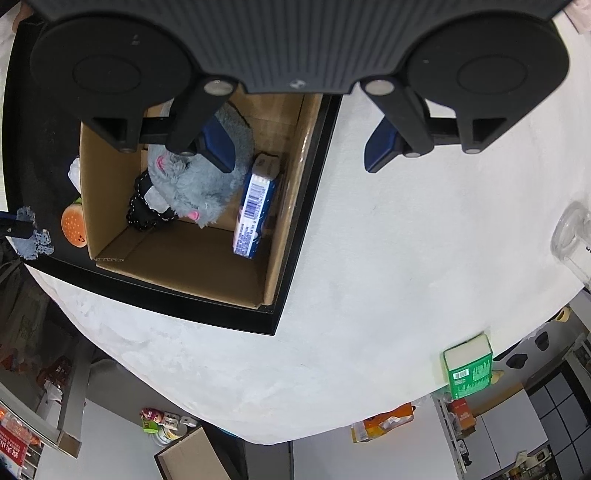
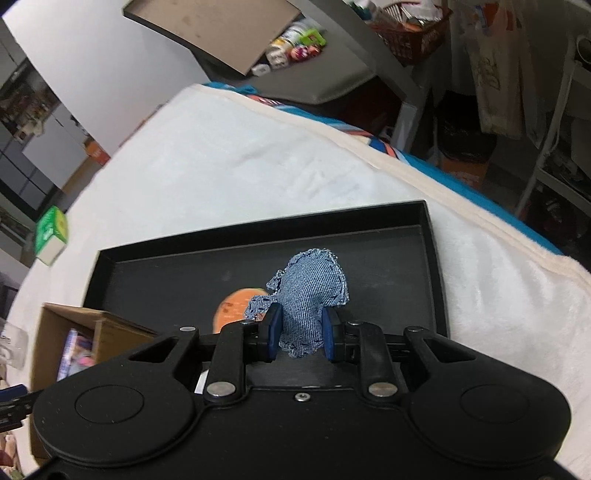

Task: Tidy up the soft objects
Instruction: 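Carry the denim plush into the box and open the right tool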

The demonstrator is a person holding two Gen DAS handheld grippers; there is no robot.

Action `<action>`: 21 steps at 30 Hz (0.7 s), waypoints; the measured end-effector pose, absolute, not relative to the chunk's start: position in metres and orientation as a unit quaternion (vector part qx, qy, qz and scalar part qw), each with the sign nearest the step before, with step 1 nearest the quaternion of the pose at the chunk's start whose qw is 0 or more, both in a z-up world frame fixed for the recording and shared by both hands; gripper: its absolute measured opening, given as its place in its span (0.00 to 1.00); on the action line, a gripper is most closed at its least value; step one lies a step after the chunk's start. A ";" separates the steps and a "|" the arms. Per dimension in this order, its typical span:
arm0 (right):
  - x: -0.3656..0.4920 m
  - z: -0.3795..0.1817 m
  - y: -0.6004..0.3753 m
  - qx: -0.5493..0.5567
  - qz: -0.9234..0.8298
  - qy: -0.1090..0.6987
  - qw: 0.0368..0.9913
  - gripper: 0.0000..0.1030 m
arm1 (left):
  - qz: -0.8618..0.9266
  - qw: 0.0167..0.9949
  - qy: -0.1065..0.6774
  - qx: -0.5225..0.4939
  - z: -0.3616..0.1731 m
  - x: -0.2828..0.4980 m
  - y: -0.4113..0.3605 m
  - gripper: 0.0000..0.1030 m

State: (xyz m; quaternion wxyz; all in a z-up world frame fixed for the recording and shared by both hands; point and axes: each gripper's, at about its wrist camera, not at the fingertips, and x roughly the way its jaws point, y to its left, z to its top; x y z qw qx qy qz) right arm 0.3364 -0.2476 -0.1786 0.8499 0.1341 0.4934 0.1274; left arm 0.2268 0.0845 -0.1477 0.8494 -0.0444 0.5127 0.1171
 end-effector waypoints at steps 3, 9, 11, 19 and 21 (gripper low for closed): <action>0.331 -0.171 -0.243 0.135 0.135 0.488 0.852 0.22 | 0.113 0.850 0.512 -0.048 -0.148 0.223 0.088 0.73; 0.316 -0.150 -0.226 0.124 0.158 0.473 0.858 0.22 | 0.097 0.852 0.512 -0.061 -0.148 0.214 0.096 0.73; 0.312 -0.144 -0.219 0.120 0.163 0.469 0.860 0.22 | 0.091 0.854 0.509 -0.060 -0.148 0.211 0.098 0.73; 0.297 -0.120 -0.182 0.103 0.201 0.455 0.861 0.22 | 0.072 0.856 0.508 -0.063 -0.150 0.200 0.103 0.73; 0.294 -0.116 -0.174 0.098 0.209 0.454 0.861 0.22 | 0.070 0.856 0.507 -0.066 -0.151 0.198 0.106 0.73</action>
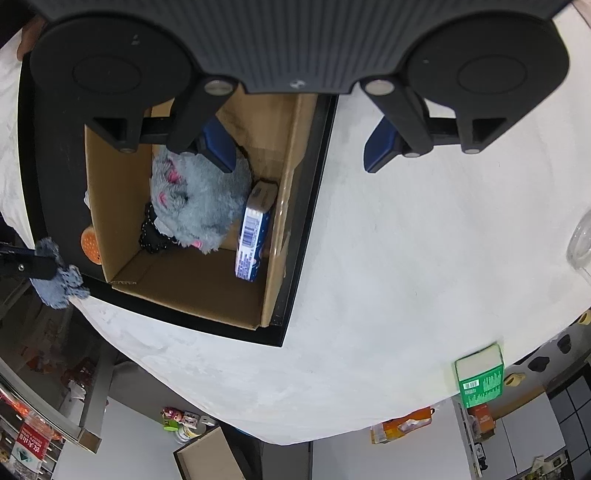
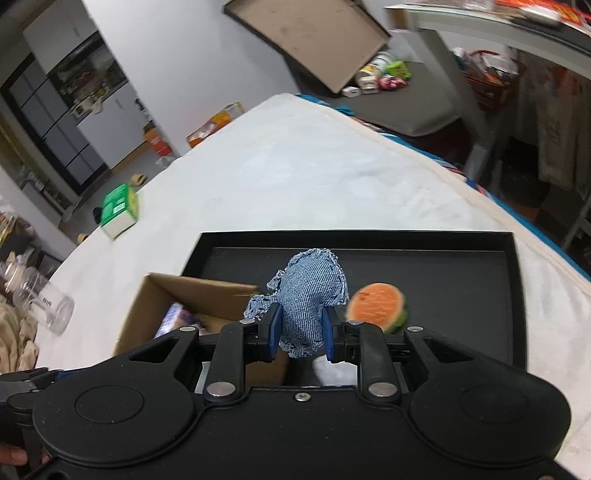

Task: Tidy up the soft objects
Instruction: 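Carry the denim plush into the box and open the right tool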

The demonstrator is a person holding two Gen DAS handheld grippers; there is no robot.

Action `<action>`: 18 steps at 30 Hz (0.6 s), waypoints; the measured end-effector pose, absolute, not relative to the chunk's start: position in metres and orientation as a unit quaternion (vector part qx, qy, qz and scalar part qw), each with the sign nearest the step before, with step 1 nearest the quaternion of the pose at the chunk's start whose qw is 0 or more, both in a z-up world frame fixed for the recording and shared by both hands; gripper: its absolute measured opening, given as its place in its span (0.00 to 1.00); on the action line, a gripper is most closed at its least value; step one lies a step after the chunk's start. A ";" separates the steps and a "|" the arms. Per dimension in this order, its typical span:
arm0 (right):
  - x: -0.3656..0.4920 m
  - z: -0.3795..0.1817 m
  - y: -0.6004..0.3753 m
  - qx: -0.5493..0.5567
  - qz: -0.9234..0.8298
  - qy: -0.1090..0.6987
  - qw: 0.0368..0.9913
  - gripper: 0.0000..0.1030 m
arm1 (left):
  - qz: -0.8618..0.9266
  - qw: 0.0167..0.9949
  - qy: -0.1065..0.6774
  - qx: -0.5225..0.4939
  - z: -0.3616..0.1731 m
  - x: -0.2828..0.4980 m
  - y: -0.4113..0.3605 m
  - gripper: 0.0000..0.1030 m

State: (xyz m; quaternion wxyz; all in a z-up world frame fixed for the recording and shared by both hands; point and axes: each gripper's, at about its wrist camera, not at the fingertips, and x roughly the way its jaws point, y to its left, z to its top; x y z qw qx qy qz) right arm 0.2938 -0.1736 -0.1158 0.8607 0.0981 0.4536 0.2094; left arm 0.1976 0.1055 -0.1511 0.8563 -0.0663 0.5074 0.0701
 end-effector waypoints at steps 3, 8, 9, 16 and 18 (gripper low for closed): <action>0.290 -0.113 -0.160 0.087 0.221 0.454 0.859 0.22 | 0.063 0.856 0.508 -0.073 -0.154 0.194 0.109 0.70; 0.284 -0.113 -0.140 0.068 0.231 0.459 0.855 0.23 | 0.056 0.856 0.507 -0.084 -0.159 0.189 0.114 0.67; 0.283 -0.112 -0.136 0.064 0.233 0.460 0.855 0.23 | 0.054 0.856 0.506 -0.089 -0.160 0.188 0.115 0.63; 0.273 -0.108 -0.116 0.044 0.241 0.459 0.854 0.23 | 0.033 0.852 0.510 -0.111 -0.166 0.188 0.117 0.23; 0.270 -0.107 -0.113 0.044 0.245 0.457 0.854 0.24 | 0.033 0.852 0.510 -0.114 -0.168 0.188 0.118 0.16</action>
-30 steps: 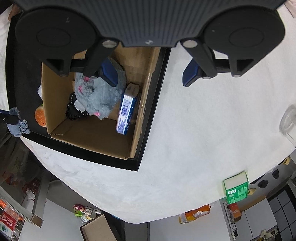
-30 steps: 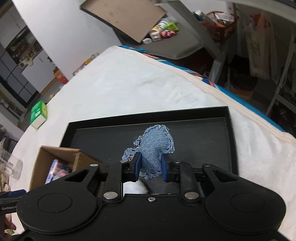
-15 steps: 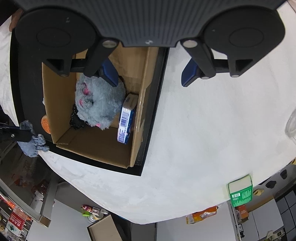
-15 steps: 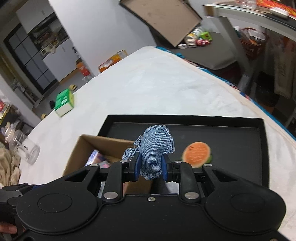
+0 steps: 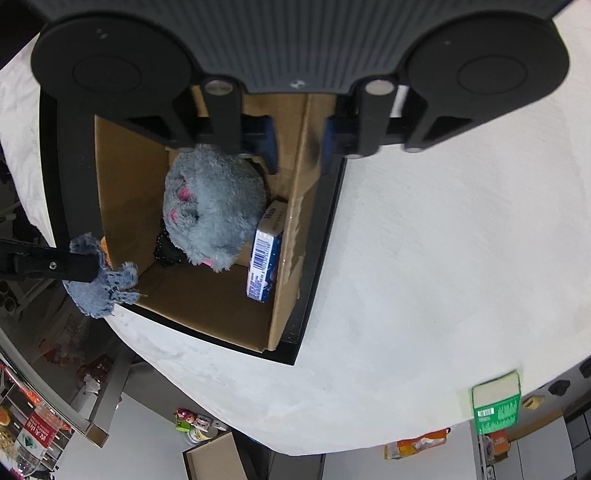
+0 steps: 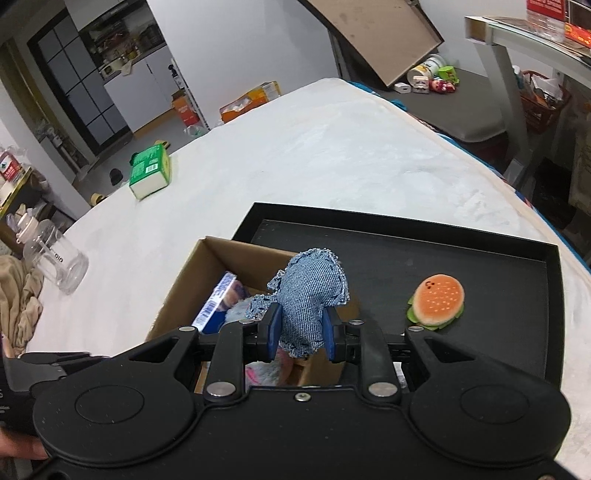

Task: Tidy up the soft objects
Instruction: 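Carry the denim plush into the box and open the right tool, then grasp the white crumpled paper ball with the right tool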

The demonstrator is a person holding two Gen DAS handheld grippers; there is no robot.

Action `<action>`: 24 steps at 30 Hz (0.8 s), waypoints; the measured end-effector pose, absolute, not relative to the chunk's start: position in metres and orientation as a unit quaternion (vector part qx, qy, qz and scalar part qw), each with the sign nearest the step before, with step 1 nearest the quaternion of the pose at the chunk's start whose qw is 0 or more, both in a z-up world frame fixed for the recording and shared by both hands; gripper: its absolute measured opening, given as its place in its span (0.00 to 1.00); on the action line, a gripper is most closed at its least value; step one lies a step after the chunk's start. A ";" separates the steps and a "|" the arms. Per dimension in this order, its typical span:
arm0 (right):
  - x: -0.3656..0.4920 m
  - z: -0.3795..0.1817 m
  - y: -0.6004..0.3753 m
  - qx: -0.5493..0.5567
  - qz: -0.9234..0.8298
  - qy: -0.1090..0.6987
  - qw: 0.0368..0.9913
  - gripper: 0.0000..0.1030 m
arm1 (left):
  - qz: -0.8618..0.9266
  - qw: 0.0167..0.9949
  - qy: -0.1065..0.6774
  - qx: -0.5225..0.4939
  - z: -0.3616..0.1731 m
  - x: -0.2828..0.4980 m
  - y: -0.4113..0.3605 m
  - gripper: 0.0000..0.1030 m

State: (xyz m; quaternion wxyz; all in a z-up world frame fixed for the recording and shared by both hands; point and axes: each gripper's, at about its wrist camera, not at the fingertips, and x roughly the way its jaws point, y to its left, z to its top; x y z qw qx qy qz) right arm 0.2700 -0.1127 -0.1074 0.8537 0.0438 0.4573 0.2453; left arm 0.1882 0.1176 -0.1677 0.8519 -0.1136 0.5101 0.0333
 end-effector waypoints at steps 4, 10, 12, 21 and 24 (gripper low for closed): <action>0.267 -0.106 -0.107 0.041 0.253 0.452 0.854 0.31 | 0.038 0.852 0.509 -0.118 -0.169 0.187 0.121 0.12; 0.272 -0.107 -0.114 0.060 0.250 0.459 0.851 0.33 | 0.042 0.851 0.510 -0.118 -0.168 0.188 0.119 0.12; 0.275 -0.107 -0.119 0.066 0.246 0.457 0.852 0.33 | 0.044 0.850 0.512 -0.117 -0.168 0.188 0.118 0.12; 0.295 -0.119 -0.161 0.095 0.197 0.466 0.857 0.34 | 0.059 0.845 0.520 -0.109 -0.164 0.193 0.115 0.15; 0.302 -0.127 -0.173 0.111 0.184 0.477 0.852 0.38 | 0.065 0.844 0.523 -0.099 -0.162 0.196 0.111 0.16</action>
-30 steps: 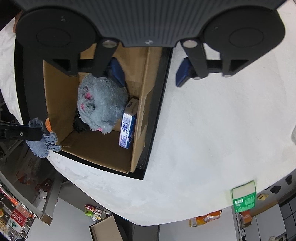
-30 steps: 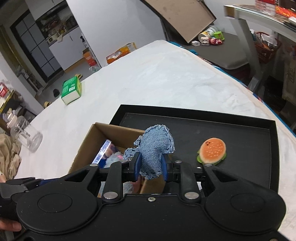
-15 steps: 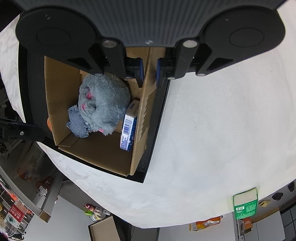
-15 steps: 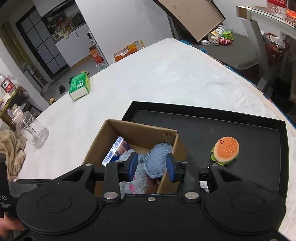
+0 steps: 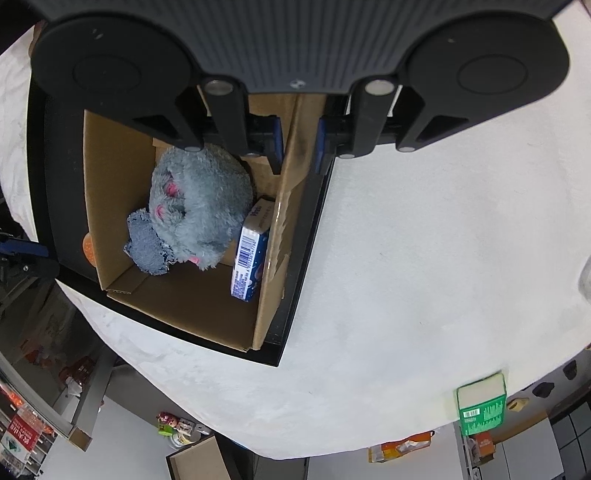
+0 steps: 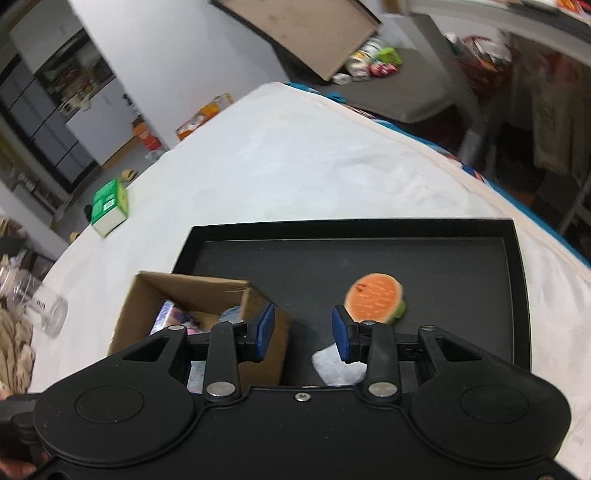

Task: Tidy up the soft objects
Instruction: 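Grasp the white crumpled paper ball with the right tool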

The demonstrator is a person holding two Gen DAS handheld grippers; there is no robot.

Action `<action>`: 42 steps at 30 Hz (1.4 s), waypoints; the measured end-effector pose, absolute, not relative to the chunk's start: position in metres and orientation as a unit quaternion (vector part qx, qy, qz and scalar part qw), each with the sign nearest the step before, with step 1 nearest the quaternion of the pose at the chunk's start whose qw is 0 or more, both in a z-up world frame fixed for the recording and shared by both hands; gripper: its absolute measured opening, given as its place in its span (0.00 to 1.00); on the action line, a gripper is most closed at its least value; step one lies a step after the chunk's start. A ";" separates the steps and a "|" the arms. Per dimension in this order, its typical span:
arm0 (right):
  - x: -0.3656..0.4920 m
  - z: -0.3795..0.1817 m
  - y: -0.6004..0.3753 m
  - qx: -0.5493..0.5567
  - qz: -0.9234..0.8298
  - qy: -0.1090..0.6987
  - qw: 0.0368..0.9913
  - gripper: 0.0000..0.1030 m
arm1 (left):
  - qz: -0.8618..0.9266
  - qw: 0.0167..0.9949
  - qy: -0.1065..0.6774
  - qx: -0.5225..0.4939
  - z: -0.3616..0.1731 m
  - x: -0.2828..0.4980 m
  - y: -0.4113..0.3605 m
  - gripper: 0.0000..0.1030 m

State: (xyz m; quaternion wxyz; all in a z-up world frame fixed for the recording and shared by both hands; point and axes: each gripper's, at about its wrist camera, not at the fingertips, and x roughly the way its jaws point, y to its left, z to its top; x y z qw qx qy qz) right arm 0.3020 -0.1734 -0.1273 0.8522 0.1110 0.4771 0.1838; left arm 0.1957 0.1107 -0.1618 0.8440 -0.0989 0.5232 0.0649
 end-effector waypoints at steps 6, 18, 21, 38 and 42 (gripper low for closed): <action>0.311 -0.140 -0.188 0.132 0.178 0.492 0.842 0.47 | 0.073 0.846 0.521 -0.084 -0.156 0.203 0.104 0.31; 0.318 -0.177 -0.183 0.122 0.188 0.537 0.813 0.58 | 0.087 0.840 0.532 -0.057 -0.160 0.215 0.082 0.52; 0.320 -0.186 -0.177 0.113 0.191 0.545 0.808 0.58 | 0.090 0.840 0.533 -0.051 -0.160 0.218 0.076 0.52; 0.311 -0.213 -0.172 0.049 0.207 0.580 0.787 0.40 | 0.120 0.833 0.538 -0.043 -0.154 0.226 0.059 0.61; 0.310 -0.204 -0.187 0.067 0.203 0.569 0.794 0.40 | 0.121 0.836 0.534 -0.039 -0.148 0.222 0.056 0.63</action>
